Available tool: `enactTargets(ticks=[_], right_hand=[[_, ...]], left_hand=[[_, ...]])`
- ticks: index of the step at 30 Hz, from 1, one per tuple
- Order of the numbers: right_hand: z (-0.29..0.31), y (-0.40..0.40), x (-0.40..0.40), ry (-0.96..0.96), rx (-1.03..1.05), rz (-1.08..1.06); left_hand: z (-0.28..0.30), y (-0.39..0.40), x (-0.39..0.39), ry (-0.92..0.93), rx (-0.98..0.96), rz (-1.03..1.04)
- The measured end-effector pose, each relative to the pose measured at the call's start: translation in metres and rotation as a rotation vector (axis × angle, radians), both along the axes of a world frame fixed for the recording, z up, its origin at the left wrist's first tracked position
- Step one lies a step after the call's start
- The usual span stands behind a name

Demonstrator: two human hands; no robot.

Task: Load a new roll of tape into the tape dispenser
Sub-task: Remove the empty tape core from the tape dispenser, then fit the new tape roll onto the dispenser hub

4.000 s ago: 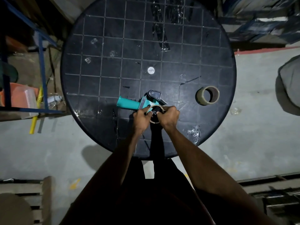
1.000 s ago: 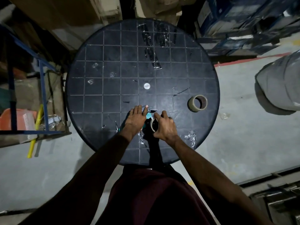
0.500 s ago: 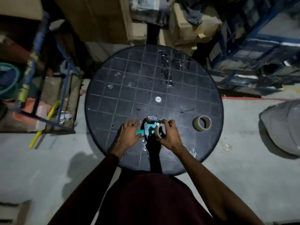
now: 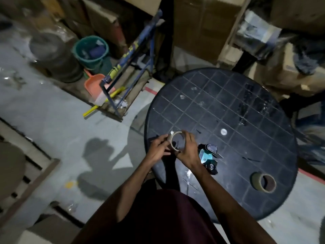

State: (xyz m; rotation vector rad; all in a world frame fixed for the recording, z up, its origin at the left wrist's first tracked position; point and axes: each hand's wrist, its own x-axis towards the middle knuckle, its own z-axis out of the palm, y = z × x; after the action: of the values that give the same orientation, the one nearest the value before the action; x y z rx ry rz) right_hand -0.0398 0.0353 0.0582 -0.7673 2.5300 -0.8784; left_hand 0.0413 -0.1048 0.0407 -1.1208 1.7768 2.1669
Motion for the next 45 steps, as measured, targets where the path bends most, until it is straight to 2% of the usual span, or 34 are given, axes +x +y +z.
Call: enactTargets(ticks=[1, 2, 5, 7, 10, 14, 19, 25, 32, 37, 40, 45], right_hand=[[0.001, -0.007, 0.0, 0.0, -0.01, 0.035], [0.001, -0.013, 0.0, 0.002, -0.016, 0.067], [0.002, -0.024, 0.0, -0.004, -0.04, 0.079], [0.002, -0.025, -0.002, -0.025, -0.055, 0.019], [-0.003, -0.011, -0.002, -0.059, 0.015, -0.083], [-0.02, 0.021, 0.005, -0.089, 0.221, -0.164], [-0.038, 0.042, 0.014, -0.105, 0.448, -0.212], [-0.046, 0.038, 0.023, -0.105, 0.533, -0.21], [-0.046, 0.029, 0.022, -0.121, 0.588, -0.185], [-0.047, 0.029, 0.023, -0.114, 0.594, -0.175], [-0.046, 0.033, 0.026, -0.111, 0.577, -0.194], [-0.043, 0.056, 0.034, -0.087, 0.514, -0.26]], left_hand=[[0.002, -0.006, 0.0, 0.025, 0.012, 0.004], [0.001, -0.012, 0.001, 0.046, -0.069, -0.03], [-0.009, -0.025, -0.001, 0.096, -0.521, -0.226], [-0.017, -0.034, -0.009, 0.103, -0.616, -0.221], [-0.032, -0.049, -0.031, -0.019, -0.574, -0.195], [-0.058, -0.066, -0.063, -0.165, -0.531, -0.234], [-0.068, -0.079, -0.113, -0.309, -0.411, -0.114], [-0.076, -0.087, -0.139, -0.416, -0.395, -0.092], [-0.109, -0.063, -0.079, -0.365, -0.105, -0.037], [-0.148, -0.03, -0.026, -0.325, -0.138, -0.193], [-0.079, -0.004, -0.029, -0.218, -0.216, -0.325], [-0.042, 0.033, -0.044, -0.061, -0.359, -0.524]])
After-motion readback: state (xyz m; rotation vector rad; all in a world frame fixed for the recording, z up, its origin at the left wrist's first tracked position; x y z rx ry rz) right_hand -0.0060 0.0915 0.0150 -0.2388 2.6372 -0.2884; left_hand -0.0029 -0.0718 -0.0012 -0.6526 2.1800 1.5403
